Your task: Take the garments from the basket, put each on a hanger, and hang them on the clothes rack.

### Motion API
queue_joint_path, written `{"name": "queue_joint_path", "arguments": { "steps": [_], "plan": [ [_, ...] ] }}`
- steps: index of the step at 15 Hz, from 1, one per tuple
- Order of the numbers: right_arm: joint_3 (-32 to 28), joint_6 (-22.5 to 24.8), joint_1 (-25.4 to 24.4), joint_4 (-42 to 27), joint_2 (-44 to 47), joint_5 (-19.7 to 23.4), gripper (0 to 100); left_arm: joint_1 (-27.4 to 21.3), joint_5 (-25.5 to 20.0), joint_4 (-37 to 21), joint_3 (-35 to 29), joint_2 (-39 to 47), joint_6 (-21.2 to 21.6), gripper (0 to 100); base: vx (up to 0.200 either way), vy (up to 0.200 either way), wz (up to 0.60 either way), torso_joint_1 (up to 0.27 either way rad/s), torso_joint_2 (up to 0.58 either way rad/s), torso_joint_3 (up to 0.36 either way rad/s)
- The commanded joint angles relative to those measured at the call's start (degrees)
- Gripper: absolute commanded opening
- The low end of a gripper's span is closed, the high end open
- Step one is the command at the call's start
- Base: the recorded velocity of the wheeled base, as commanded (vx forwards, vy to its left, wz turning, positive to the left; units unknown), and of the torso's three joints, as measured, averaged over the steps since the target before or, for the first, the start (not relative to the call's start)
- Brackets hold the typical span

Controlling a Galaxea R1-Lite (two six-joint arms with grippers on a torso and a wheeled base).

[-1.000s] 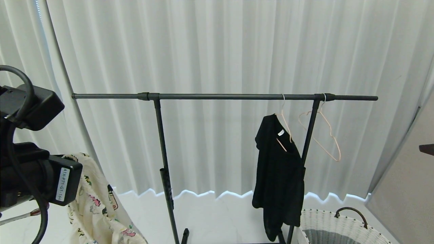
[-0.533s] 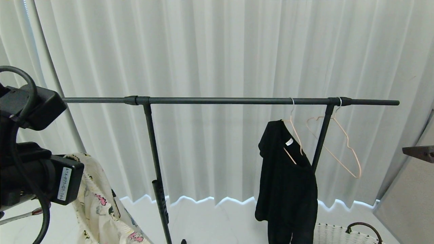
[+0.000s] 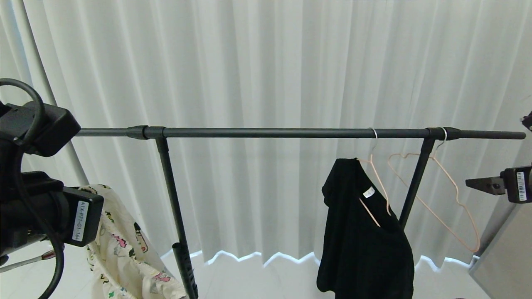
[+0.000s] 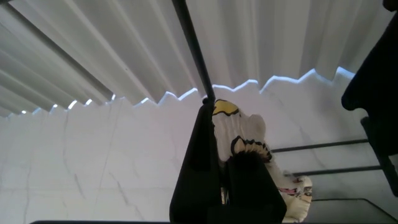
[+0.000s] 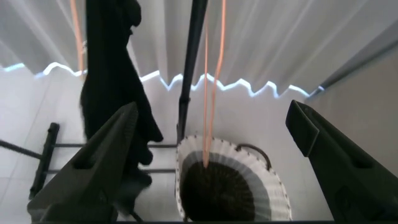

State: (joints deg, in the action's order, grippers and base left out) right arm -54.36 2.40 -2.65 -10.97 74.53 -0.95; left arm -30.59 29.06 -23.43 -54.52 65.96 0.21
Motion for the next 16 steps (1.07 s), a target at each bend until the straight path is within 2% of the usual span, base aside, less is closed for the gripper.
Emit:
{"name": "queue_joint_path", "arguments": {
  "steps": [1,6,16],
  "plan": [
    [2.9,0.0,0.9,3.9,5.3,0.0,100,0.0,0.0,0.1,0.4,-0.1,0.0,0,0.0,0.0,0.0,0.0,0.0,0.0],
    [5.0,-0.1,5.2,13.1,14.7,0.0,100,0.1,0.0,0.2,0.8,-0.4,0.1,0,0.0,0.0,0.0,0.0,0.0,0.0],
    [5.8,-0.4,5.6,16.9,21.4,1.7,100,0.1,0.2,0.2,0.9,-0.2,0.0,0,0.0,0.0,0.0,0.0,0.0,0.0]
  ]
}}
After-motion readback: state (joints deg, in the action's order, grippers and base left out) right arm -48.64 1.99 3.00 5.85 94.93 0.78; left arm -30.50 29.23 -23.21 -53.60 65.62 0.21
